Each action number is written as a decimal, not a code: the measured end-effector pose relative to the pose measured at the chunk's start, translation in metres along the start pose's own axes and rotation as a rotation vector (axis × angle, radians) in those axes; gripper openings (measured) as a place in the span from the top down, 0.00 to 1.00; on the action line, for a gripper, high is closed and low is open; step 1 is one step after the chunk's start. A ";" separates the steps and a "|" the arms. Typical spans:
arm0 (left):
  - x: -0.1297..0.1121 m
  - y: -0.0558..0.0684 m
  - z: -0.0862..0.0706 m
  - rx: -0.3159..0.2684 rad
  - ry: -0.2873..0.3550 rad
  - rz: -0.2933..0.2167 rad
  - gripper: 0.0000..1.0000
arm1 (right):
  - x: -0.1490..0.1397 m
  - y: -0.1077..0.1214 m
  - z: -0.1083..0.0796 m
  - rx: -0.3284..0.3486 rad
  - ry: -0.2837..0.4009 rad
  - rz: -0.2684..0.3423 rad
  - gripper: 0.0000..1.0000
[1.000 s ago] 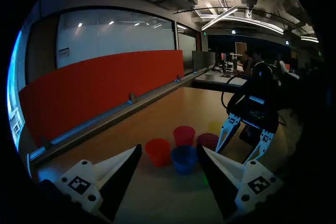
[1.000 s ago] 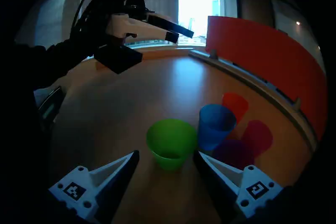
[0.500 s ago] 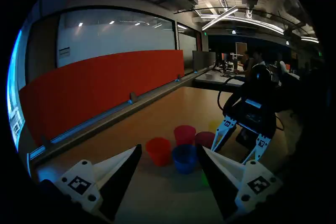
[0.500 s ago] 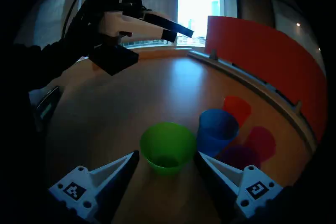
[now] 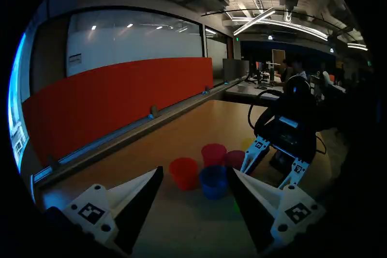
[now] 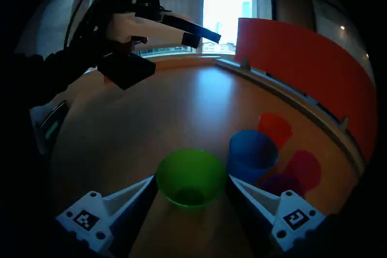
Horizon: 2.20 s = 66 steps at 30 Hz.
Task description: Pour water
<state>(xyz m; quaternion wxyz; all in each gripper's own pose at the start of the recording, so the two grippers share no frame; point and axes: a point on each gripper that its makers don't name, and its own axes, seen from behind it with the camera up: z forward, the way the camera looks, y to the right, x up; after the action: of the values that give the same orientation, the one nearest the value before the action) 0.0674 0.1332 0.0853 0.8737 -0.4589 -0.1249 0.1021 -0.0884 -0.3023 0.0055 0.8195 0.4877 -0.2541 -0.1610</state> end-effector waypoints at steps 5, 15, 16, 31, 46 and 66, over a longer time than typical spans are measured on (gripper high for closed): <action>0.000 -0.001 -0.001 0.001 0.000 0.001 0.04 | 0.001 0.000 0.001 0.002 -0.002 0.008 0.08; -0.002 -0.001 -0.003 0.001 -0.003 0.001 0.04 | 0.007 -0.004 -0.010 0.017 0.013 0.021 0.08; -0.002 -0.001 -0.003 0.001 -0.004 0.001 0.04 | 0.008 -0.004 -0.013 0.018 0.017 0.021 0.08; 0.002 0.006 -0.002 0.002 -0.012 0.018 0.04 | 0.035 -0.007 -0.058 0.022 0.068 0.026 0.08; 0.004 0.012 0.000 -0.006 -0.014 0.013 0.04 | 0.066 0.004 -0.121 0.008 0.147 0.017 0.08; 0.006 0.020 0.004 -0.027 -0.015 0.008 0.04 | 0.095 0.017 -0.178 -0.009 0.206 -0.013 0.08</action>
<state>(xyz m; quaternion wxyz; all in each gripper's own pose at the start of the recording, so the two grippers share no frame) 0.0706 0.1486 0.0716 0.8661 -0.4703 -0.1310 0.1071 0.0921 -0.2150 -0.0247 0.8425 0.4995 -0.1645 -0.1165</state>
